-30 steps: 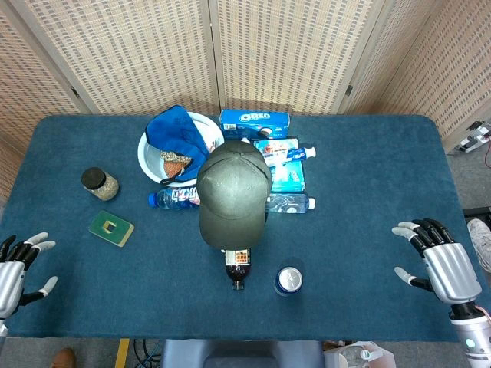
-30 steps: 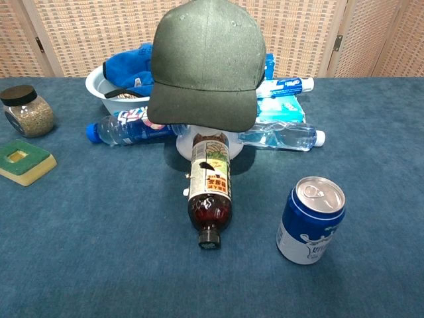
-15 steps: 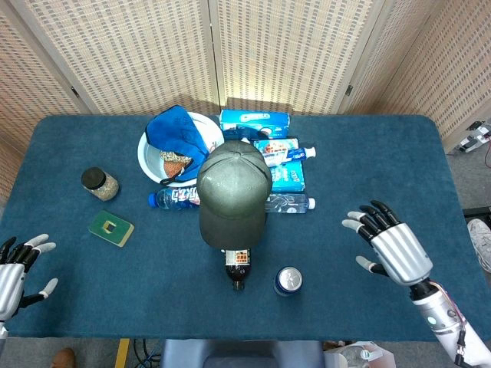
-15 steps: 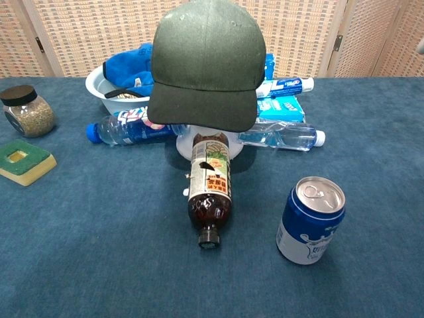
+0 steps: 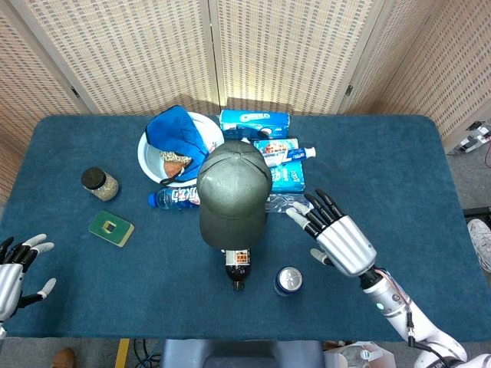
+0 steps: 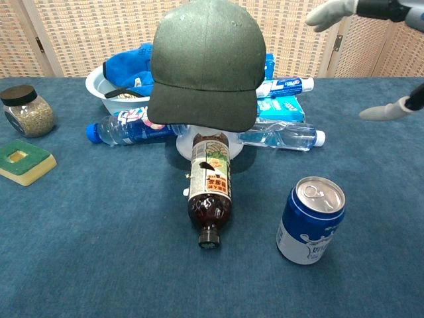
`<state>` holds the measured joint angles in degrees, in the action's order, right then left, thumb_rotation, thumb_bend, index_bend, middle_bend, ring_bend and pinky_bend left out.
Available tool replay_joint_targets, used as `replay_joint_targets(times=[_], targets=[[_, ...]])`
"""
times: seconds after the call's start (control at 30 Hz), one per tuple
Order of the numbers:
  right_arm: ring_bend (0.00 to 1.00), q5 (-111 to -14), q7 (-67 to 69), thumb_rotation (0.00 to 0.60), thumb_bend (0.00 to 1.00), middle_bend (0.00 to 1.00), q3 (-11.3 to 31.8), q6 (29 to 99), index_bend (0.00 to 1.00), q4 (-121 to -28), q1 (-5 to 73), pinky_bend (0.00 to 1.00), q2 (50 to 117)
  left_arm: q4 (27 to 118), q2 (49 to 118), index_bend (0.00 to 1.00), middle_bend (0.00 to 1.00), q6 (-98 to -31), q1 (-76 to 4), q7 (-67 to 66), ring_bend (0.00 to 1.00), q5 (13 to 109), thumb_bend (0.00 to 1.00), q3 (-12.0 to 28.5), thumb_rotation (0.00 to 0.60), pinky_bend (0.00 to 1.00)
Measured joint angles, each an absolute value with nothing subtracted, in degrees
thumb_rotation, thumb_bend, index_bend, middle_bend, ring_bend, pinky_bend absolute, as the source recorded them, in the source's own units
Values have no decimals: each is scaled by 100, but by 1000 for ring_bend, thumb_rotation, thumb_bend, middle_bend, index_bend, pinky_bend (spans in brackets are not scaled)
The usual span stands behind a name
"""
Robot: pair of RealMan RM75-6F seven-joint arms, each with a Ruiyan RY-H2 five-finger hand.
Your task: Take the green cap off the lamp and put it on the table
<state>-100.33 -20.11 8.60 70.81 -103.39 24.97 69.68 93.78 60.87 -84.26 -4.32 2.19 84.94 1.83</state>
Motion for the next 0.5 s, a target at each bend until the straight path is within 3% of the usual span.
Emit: replay_joint_targets(times=[0.5], targets=[[0,-10281,-2468,600,0,95,855,6847,58,-9807,3060,0,7789,9475,6044,261,168,-8375,-454,150,161,8482,228,178,600,0]])
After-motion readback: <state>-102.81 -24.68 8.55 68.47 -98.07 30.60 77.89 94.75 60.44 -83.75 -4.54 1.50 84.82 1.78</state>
